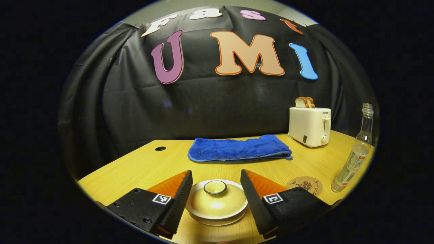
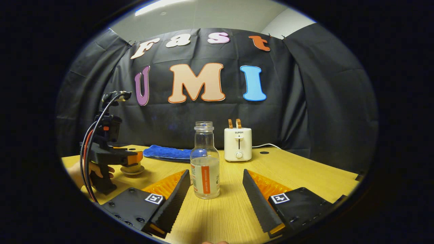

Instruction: Open the teacup lid with one hand, grasp the water bottle and pour water into the teacup with the other hand; after pouring, place the water bottle on the coaster and then close the teacup lid.

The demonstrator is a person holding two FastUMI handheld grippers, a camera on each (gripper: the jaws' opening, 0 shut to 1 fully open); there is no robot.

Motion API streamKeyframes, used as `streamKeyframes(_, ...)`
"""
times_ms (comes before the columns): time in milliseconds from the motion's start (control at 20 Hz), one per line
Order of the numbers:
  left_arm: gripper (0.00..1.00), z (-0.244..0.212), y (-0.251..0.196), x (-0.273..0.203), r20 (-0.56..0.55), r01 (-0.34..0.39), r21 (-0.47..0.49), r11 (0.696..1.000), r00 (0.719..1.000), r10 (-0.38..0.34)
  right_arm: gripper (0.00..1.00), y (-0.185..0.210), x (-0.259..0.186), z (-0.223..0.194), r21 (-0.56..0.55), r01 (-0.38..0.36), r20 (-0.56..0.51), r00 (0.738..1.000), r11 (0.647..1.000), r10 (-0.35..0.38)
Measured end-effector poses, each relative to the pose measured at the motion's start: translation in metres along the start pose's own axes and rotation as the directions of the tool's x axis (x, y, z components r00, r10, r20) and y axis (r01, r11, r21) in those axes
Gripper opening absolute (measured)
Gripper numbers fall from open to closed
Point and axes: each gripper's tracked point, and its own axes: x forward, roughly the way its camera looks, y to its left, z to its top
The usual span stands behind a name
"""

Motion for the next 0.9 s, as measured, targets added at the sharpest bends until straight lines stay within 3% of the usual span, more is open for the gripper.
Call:
streamKeyframes(200, 0.68, -0.0012, -0.0014, 0.0010, -0.008, 0.011, -0.007, 1.000, 1.000, -0.011, 0.98, 0.0005, -0.0001, 0.0008, -0.001, 0.001, 0.000, 1.000, 1.000, -0.001)
streamKeyframes(550, 0.29, 0.0015, 0.0009, 0.0002, 0.010, 0.021, -0.045, 0.999, 1.000, -0.021, 0.98, -0.0005, -0.0004, -0.0003, -0.001, 0.005, 0.000, 1.000, 1.000, -0.005)
streamKeyframes(900, 0.27, 0.0026, -0.0016, -0.0013, 0.021, 0.051, -0.062, 0.997, 0.999, -0.049, 0.99, -0.0039, -0.0011, 0.0014, -0.001, 0.020, 0.002, 1.000, 1.000, -0.020)
